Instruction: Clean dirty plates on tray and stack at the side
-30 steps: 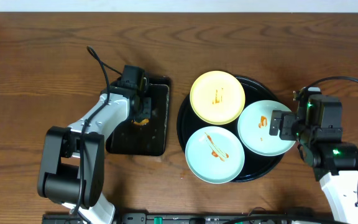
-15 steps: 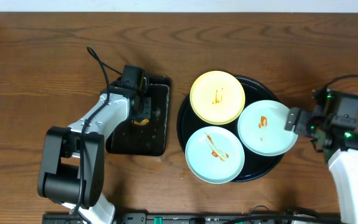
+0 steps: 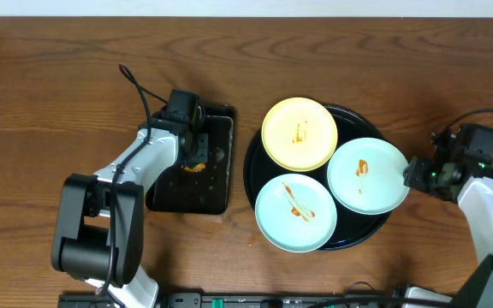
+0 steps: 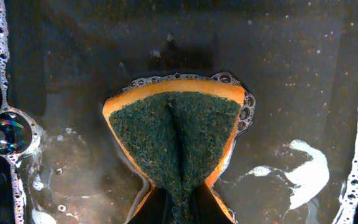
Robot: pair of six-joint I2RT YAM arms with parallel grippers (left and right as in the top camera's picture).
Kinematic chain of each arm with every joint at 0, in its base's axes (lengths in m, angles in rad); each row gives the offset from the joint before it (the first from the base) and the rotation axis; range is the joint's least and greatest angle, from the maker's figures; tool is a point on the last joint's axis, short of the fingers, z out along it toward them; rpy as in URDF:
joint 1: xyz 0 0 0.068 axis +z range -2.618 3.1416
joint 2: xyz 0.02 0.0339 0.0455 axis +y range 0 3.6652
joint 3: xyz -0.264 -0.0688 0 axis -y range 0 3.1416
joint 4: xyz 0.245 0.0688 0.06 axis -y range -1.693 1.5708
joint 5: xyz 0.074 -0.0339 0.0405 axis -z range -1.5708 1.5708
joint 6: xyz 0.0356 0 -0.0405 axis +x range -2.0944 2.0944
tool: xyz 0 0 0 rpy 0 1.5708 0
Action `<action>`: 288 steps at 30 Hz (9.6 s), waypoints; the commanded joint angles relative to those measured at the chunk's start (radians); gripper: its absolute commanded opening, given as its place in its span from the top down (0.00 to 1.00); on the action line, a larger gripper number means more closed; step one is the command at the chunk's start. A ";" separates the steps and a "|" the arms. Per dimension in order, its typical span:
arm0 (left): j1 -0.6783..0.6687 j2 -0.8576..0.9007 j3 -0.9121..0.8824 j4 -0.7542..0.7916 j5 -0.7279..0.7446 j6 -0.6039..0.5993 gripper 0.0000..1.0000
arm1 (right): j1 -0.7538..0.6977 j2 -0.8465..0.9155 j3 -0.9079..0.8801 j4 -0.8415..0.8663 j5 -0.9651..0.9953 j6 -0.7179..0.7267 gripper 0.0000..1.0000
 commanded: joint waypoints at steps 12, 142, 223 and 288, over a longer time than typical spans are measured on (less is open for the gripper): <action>-0.002 0.011 0.020 0.002 -0.008 -0.015 0.92 | -0.003 0.069 0.014 0.018 -0.015 -0.002 0.67; -0.625 0.274 0.567 0.149 0.550 -0.469 0.93 | 0.033 0.102 -0.002 -0.156 -0.071 0.018 0.99; -0.758 0.378 0.504 0.013 0.425 -0.256 0.93 | 0.033 0.102 -0.002 -0.163 -0.053 0.018 0.99; -0.337 0.088 0.510 -0.356 0.081 -0.232 0.93 | 0.090 -0.208 0.081 -0.006 0.136 -0.065 0.99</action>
